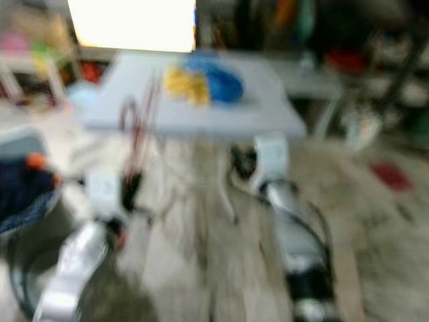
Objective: Hang hanger
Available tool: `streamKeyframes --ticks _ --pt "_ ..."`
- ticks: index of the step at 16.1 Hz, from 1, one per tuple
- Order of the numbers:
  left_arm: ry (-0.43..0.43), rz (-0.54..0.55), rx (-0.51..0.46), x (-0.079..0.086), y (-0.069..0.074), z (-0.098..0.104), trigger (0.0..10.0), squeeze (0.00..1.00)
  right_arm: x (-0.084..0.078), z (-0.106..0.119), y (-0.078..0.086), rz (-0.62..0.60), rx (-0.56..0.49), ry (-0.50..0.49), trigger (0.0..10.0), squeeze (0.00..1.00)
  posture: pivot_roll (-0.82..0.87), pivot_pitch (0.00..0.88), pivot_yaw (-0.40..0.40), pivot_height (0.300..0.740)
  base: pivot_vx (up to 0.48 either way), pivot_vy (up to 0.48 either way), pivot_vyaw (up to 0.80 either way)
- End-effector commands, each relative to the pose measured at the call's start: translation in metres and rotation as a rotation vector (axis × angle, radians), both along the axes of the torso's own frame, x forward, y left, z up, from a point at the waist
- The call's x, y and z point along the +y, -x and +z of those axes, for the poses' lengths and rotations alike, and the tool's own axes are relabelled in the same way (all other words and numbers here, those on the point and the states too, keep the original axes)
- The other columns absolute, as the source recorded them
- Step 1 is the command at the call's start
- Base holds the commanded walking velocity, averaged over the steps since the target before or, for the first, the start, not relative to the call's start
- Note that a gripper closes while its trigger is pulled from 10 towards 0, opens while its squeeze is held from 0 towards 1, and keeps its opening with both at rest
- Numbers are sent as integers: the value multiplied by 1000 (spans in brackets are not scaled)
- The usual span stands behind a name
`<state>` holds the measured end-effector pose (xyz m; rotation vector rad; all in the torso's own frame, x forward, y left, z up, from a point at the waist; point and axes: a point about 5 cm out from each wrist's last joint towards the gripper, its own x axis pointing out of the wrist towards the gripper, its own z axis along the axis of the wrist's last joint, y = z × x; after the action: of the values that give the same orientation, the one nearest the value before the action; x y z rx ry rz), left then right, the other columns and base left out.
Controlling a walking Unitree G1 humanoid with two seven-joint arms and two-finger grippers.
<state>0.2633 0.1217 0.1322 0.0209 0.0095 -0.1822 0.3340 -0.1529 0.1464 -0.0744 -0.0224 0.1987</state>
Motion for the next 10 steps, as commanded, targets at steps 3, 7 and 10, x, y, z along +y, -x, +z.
streamKeyframes --ticks 3,7,10 --pt "5 -103 8 -6 -5 5 10000 0 1 10 -10 67 -53 50 10000 0 104 14 -112 740 0 0 0" --pt "-92 -454 184 -17 14 -17 10000 0 -6 24 -16 408 -70 415 10000 0 110 20 -125 740 0 0 0" --pt "-142 -654 226 -16 29 -23 10000 0 -30 13 -7 668 68 736 10000 0 107 19 -122 740 0 0 0"
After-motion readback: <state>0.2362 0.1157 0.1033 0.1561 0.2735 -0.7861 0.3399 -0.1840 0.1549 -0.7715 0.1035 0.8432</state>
